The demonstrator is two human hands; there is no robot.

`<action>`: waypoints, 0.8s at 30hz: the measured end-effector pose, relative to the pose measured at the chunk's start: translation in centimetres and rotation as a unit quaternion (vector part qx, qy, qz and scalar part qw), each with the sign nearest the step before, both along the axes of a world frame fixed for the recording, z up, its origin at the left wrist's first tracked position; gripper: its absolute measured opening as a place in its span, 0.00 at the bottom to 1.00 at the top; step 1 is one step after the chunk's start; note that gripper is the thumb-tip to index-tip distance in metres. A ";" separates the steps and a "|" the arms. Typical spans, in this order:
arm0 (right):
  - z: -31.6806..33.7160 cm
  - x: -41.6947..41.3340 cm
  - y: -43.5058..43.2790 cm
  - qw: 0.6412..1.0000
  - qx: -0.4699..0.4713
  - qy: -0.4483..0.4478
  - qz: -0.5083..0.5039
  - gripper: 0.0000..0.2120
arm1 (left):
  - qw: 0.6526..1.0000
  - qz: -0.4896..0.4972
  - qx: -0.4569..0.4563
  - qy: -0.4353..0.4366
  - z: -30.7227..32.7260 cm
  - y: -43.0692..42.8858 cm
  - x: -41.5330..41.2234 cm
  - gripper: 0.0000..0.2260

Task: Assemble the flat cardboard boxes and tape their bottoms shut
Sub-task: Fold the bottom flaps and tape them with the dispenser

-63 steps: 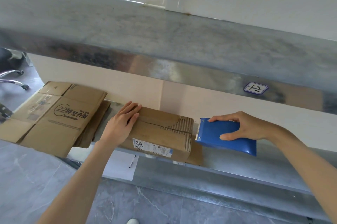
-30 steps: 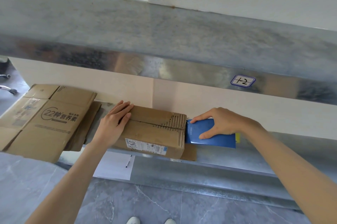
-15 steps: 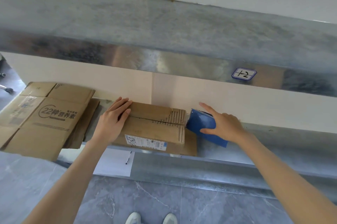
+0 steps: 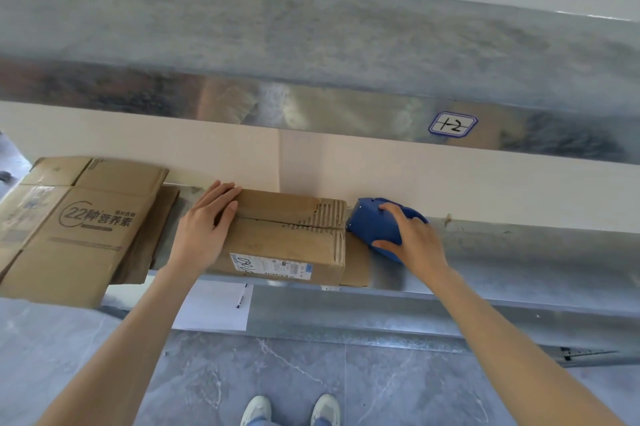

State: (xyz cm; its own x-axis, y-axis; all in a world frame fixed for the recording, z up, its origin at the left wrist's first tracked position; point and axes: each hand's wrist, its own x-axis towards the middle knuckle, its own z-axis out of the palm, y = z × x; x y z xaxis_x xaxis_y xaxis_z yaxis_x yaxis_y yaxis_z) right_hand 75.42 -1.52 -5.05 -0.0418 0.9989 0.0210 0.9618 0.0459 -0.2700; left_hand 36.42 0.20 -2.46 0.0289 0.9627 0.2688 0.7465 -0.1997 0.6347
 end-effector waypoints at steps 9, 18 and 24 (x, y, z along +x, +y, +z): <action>3.0 -3.5 -1.2 0.982 0.098 0.163 0.020 0.31 | 1.000 -0.005 -0.002 -0.002 0.0 -0.1 -0.1 0.15; 5.4 -7.8 -0.7 0.950 -0.134 0.227 0.167 0.59 | 1.000 -0.009 -0.002 0.001 0.1 -0.1 -0.2 0.15; 5.9 -7.9 -0.6 0.956 -0.105 0.228 0.154 0.53 | 1.000 -0.004 -0.003 0.003 0.1 0.0 -0.1 0.15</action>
